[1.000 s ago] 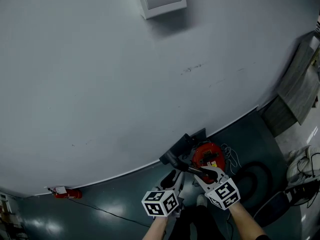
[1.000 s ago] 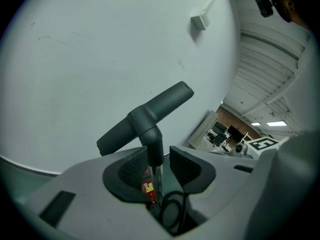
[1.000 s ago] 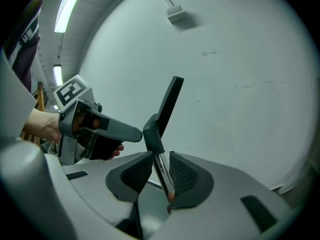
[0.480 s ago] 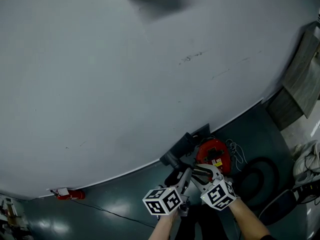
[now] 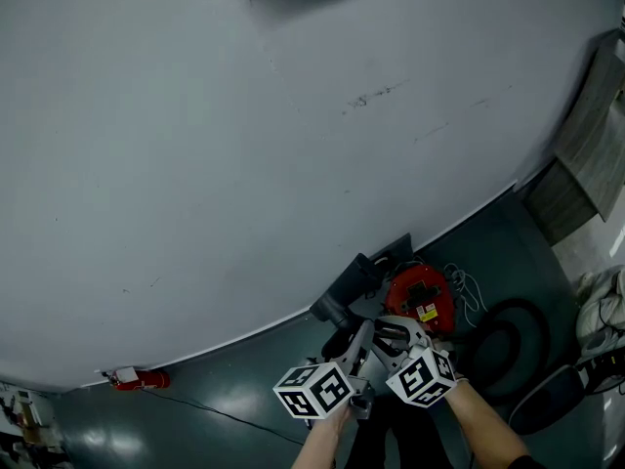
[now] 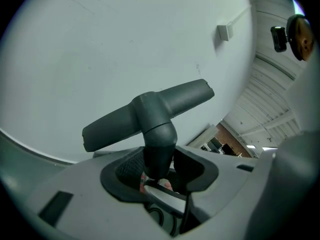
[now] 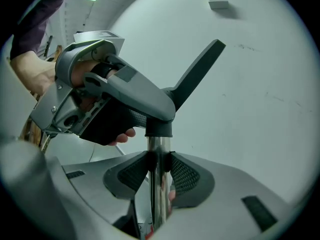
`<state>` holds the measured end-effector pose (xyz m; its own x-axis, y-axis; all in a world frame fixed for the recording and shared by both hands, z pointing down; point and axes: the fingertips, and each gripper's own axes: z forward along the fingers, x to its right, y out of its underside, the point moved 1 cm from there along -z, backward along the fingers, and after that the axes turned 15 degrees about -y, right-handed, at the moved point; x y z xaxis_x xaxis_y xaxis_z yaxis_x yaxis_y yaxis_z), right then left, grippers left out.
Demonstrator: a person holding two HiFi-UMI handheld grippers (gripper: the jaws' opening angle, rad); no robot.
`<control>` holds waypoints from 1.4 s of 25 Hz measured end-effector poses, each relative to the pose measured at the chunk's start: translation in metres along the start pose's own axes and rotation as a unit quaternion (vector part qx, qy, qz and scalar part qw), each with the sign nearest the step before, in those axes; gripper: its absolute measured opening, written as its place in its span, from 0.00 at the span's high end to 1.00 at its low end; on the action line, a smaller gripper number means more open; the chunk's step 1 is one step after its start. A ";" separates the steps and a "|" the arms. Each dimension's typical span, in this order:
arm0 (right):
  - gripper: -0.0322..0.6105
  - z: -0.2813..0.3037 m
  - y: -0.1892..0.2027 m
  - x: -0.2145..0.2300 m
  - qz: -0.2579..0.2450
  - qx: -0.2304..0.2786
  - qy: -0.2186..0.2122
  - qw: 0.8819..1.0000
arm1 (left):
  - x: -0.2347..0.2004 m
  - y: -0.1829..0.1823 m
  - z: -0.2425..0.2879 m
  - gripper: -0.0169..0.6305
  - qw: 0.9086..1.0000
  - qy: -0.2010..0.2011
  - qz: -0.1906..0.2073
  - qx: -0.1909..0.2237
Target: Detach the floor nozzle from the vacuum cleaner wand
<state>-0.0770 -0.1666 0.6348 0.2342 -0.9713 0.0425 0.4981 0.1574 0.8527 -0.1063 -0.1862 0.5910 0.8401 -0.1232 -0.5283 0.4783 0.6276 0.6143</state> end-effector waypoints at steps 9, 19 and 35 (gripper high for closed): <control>0.72 0.002 0.000 0.002 0.008 0.001 -0.002 1.000 | 0.001 -0.002 0.000 0.70 0.997 -0.024 0.077 0.015; 0.72 0.001 0.001 0.002 0.012 0.003 -0.002 1.000 | 0.001 -0.003 -0.001 0.71 0.996 -0.020 0.080 0.013; 0.72 -0.001 0.000 -0.002 0.013 0.003 -0.013 1.000 | 0.004 -0.003 -0.009 0.71 0.992 -0.016 0.108 0.062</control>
<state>-0.0768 -0.1646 0.6340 0.2246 -0.9713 0.0778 0.4871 0.1811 0.8544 -0.1068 -0.1814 0.5822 0.9329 -0.0215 -0.3594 0.3127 0.5435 0.7790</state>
